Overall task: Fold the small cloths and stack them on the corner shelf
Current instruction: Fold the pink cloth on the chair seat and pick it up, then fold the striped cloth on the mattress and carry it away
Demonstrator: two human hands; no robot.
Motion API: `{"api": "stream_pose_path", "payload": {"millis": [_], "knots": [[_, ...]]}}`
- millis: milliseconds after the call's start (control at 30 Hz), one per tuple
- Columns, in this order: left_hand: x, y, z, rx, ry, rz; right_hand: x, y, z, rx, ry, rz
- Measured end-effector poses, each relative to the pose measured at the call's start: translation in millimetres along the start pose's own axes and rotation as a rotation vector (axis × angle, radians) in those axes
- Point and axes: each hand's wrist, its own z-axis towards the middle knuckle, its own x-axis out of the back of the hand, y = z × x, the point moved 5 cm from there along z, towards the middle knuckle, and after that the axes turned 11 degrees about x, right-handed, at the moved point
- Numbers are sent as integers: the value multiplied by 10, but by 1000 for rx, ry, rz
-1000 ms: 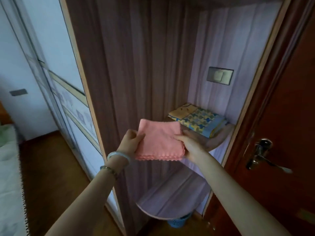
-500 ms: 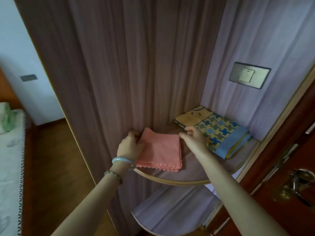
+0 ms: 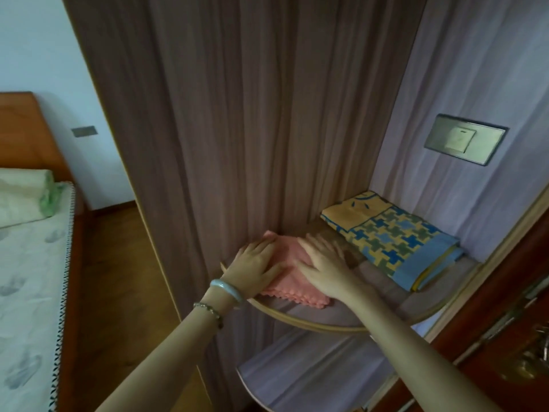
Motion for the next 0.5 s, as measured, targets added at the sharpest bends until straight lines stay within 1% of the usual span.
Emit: {"api": "stream_pose_path", "payload": {"millis": [67,133,200,300,367,500], "knots": [[160,-38,-147,-3,24,-111,250,-130,44,75,207,119],[334,-92,-341,-24,17,-242,461,-328,84,106,306,308],[584,-186,-579,7,39,-355,623,-688,122,162,332,514],[996,-447,-1003,103,119,-457,756,-1442,114,361,365,706],[1278,-672,-1413,165,209,-464,725,-2027,49,491,336,789],[1737,-1105,-2358,334,373,-459,554,-3074,-103,707,248,843]]}}
